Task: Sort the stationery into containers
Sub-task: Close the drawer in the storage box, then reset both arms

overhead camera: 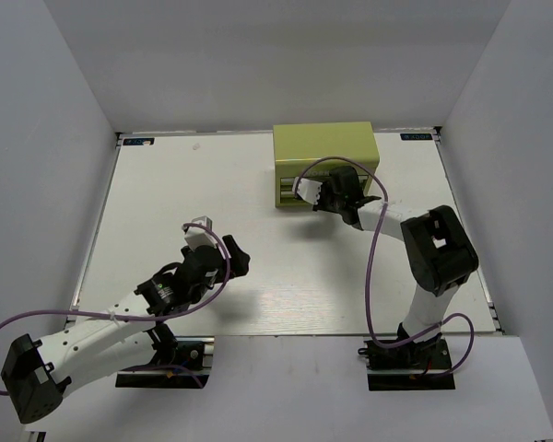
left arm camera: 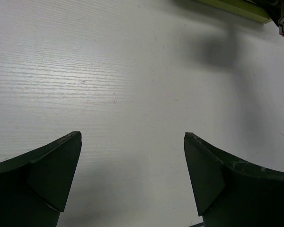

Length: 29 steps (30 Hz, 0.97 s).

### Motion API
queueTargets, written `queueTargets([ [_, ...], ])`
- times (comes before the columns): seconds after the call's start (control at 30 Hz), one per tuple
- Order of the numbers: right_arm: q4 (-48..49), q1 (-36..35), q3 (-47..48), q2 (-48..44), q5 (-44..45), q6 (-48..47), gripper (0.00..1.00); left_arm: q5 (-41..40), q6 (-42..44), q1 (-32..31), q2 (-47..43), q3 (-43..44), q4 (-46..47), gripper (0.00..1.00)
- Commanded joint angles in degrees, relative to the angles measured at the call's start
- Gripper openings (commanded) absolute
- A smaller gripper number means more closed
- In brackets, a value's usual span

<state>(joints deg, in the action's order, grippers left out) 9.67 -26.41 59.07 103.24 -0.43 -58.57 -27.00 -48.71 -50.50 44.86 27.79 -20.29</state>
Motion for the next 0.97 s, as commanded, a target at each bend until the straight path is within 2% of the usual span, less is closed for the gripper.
queueTargets([
  [0.0,8.96,0.14,0.17,0.21,2.98,-1.38,0.00,-0.42,0.54,-0.04,-0.21,1.04,1.05,0.99],
  [0.07,7.65,0.31,0.08,-1.19,1.06,-1.03,0.00,-0.42,0.54,-0.04,-0.74,1.04,1.05,0.99],
  [0.13,1.35,0.49,-0.18,-2.86,-4.37,-0.41,0.00,-0.42,0.54,-0.04,-0.74,1.04,1.05,0.99],
  [0.23,-6.04,0.92,-2.11,-10.84,-16.48,3.34,0.00,-0.42,1.07,-0.04,-1.27,1.04,1.05,0.99],
  [0.3,-9.31,0.92,-3.42,-16.20,-19.51,6.52,0.00,-0.42,1.07,-0.04,-1.27,1.04,2.27,0.99],
  [0.33,-13.32,0.75,-3.26,-17.36,-22.92,13.50,0.11,0.28,1.07,-0.04,-1.27,1.04,2.80,0.99],
  [0.4,-15.90,0.84,-2.03,-20.44,-24.79,18.72,0.30,0.98,2.47,-0.04,-0.75,1.04,4.03,0.99],
  [0.43,-18.00,0.84,-1.59,-21.06,-24.89,26.76,0.47,1.51,3.17,-0.04,-0.22,1.04,5.17,0.99],
  [0.5,-19.16,1.01,-0.80,-23.07,-23.40,33.82,0.56,2.04,5.01,-0.04,0.48,1.73,5.70,0.99],
  [0.53,-20.21,0.93,0.25,-23.52,-22.26,36.04,0.64,2.57,5.55,-0.04,0.49,2.44,6.49,0.99],
  [0.57,-20.65,0.93,0.43,-24.48,-19.03,39.46,0.77,2.57,6.08,-0.04,1.27,2.44,7.19,0.99],
  [0.67,-22.32,1.01,1.75,-26.76,-13.41,47.55,0.90,5.03,8.01,-0.04,2.68,3.67,9.03,0.99],
  [0.83,-21.19,1.54,-0.53,-33.34,-9.77,49.16,0.90,8.36,9.07,0.49,4.53,4.73,10.54,0.99],
  [0.93,-17.60,2.24,-5.09,-37.56,-10.29,49.69,0.90,8.90,9.68,0.49,5.15,5.95,10.54,0.99],
])
